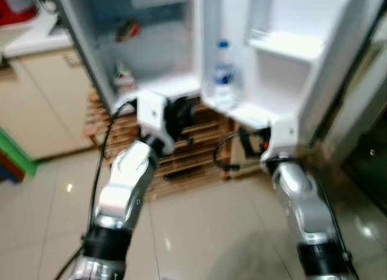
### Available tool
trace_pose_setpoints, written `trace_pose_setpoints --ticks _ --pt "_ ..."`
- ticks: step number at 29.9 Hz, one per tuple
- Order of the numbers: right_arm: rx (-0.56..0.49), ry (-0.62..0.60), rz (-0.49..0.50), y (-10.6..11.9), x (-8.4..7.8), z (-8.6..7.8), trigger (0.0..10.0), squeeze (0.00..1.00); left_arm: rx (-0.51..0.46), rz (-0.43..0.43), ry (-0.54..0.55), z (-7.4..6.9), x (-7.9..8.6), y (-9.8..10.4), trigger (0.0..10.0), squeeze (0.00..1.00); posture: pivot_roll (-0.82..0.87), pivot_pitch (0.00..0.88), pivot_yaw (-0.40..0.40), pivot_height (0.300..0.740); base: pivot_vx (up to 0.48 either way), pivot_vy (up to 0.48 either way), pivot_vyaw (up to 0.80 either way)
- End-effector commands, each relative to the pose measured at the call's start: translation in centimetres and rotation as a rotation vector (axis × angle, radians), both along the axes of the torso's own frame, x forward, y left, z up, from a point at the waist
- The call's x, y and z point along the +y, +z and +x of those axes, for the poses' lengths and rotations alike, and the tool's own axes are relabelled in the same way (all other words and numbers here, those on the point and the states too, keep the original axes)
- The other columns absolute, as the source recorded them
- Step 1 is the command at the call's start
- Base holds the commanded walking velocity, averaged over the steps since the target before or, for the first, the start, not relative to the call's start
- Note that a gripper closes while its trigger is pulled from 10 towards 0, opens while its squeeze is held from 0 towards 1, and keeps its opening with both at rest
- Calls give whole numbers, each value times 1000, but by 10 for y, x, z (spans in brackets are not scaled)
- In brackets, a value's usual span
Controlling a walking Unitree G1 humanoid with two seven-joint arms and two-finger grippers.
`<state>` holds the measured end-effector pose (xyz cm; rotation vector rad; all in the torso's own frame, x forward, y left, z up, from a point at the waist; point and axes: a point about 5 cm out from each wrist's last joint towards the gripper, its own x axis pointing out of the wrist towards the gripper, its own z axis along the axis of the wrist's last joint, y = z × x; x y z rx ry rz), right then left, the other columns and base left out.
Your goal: Restocking fridge
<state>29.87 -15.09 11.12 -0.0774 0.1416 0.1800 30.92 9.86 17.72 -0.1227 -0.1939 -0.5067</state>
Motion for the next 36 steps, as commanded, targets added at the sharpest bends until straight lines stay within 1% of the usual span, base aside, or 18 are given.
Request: trace_pose_setpoints --ticks 1,3,5,6,8,9,10,11,12,13,15,16,19,23,26,27,29,36 --pt "135 51 -26 -23 -4 -9 10000 0 26 10 -2 3 -3 -4 10000 0 -87 0 84 740 0 0 0" --pt "231 22 -35 -40 -18 -16 10000 0 124 124 6 13 -1 -20 10000 0 -91 0 78 740 0 0 0" --pt "357 -93 -63 -59 -42 -18 10000 0 283 223 79 30 15 -40 10000 0 -94 0 74 740 0 0 0" --pt "398 -177 -91 -66 -57 -17 10000 0 347 258 118 37 25 -47 10000 0 -96 0 74 740 0 0 0" --pt "420 -232 -110 -70 -67 -17 10000 0 384 277 142 41 31 -51 10000 0 -96 0 74 740 0 0 0" --pt "374 -425 -221 -60 -101 -4 10000 0 403 279 138 45 35 -55 10000 0 -92 0 75 740 0 0 0" --pt "374 -425 -221 -60 -101 -4 10000 0 403 279 138 45 35 -55 10000 0 -92 0 75 740 0 0 0" --pt "291 -551 -278 -41 -123 10 10000 0 527 196 76 43 29 -72 10000 0 -84 0 76 740 0 0 0" --pt "250 -579 -293 -31 -129 18 10000 0 622 114 23 40 24 -84 10000 0 -78 0 73 740 0 0 0" --pt "250 -579 -293 -31 -129 18 10000 0 622 114 23 40 24 -84 10000 0 -78 0 73 740 0 0 0" --pt "195 -610 -316 -15 -137 30 10000 0 728 73 -32 34 17 -102 10000 0 -63 0 71 740 0 0 0" --pt "163 -619 -343 -4 -139 38 10000 0 779 115 -12 32 18 -114 10000 0 -60 0 69 740 0 0 0" --pt "73 -628 -403 30 -140 61 10000 0 806 243 -12 28 18 -129 10000 0 -31 0 58 740 0 0 0" --pt "-5 -633 -448 60 -135 78 10000 0 839 279 12 21 25 -140 10000 0 13 0 53 740 0 0 0" --pt "-27 -673 -490 71 -137 82 10000 0 921 291 20 3 40 -161 10000 0 55 0 53 740 0 0 0" --pt "-27 -673 -490 71 -137 82 10000 0 921 291 20 3 40 -161 10000 0 55 0 53 740 0 0 0" --pt "-19 -698 -530 73 -142 82 10000 0 980 293 35 -15 57 -177 10000 0 98 0 57 740 0 0 0" --pt "-30 -729 -499 86 -149 83 10000 0 1016 285 84 -41 88 -191 10000 0 158 31 51 740 0 0 0"
